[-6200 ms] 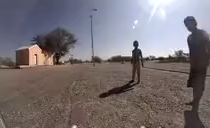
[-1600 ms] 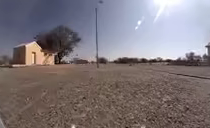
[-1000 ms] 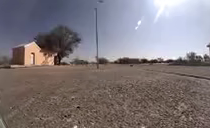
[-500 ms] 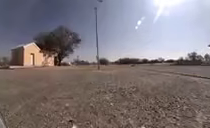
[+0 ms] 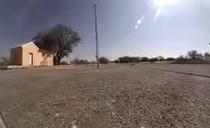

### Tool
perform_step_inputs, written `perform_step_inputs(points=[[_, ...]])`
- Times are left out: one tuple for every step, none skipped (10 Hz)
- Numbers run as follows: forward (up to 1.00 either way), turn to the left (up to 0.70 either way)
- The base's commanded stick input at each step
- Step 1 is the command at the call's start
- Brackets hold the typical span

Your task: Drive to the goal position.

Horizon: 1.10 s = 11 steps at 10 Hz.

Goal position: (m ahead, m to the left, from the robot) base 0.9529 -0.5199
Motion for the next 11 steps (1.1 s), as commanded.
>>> perform_step_inputs(points=[[0.70, 0.00], [0.70, 0.00], [0.70, 0.00], [0.70, 0.00], [0.70, 0.00], [0.70, 0.00], [0.70, 0.00], [0.70, 0.00], [0.70, 0.00], [0.70, 0.00], [0.70, 0.00]])
